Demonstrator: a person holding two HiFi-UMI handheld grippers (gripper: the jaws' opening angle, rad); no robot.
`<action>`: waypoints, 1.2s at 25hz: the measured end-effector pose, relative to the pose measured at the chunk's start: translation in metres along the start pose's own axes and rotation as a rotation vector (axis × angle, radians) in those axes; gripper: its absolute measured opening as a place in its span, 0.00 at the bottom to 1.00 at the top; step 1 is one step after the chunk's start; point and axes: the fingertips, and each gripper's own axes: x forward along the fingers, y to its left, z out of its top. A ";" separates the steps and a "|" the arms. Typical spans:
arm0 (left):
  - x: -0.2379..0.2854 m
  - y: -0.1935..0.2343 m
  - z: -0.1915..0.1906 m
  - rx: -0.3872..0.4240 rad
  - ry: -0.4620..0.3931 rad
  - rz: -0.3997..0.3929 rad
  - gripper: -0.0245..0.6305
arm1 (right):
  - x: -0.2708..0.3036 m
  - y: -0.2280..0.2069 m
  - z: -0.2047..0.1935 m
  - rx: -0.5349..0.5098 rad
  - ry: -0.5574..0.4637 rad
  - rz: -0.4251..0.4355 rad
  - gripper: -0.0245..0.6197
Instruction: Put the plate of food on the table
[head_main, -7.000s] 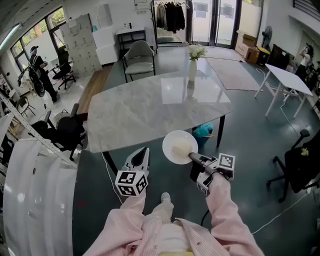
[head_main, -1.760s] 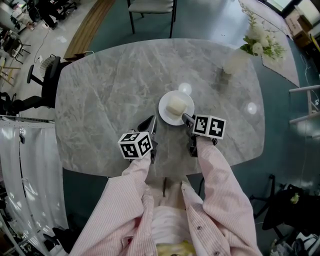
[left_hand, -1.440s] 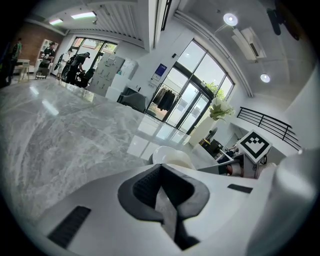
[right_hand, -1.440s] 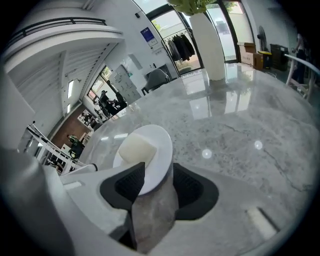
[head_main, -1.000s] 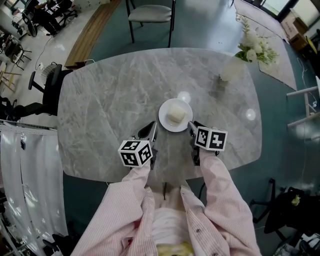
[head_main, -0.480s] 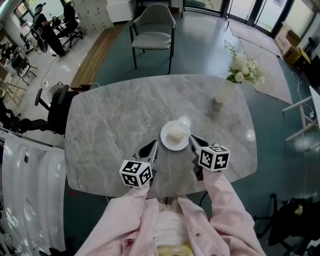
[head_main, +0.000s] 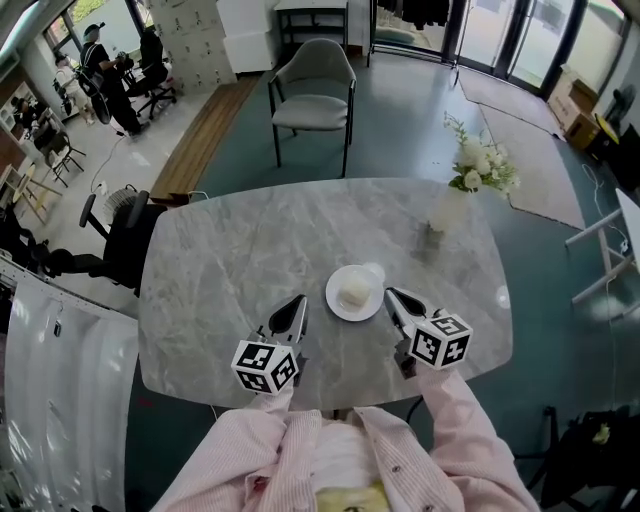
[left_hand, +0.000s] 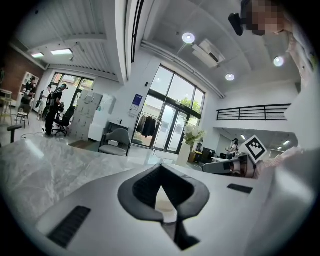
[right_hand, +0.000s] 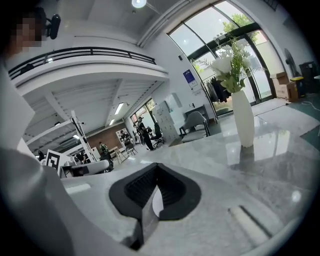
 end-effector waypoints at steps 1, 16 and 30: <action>-0.002 0.001 0.004 0.006 -0.010 0.004 0.03 | -0.002 0.001 0.004 0.004 -0.023 0.004 0.05; -0.024 0.010 0.044 0.067 -0.135 0.068 0.03 | -0.018 0.021 0.044 -0.047 -0.194 0.042 0.05; -0.033 0.010 0.052 0.107 -0.153 0.089 0.03 | -0.029 0.019 0.051 -0.042 -0.235 0.024 0.05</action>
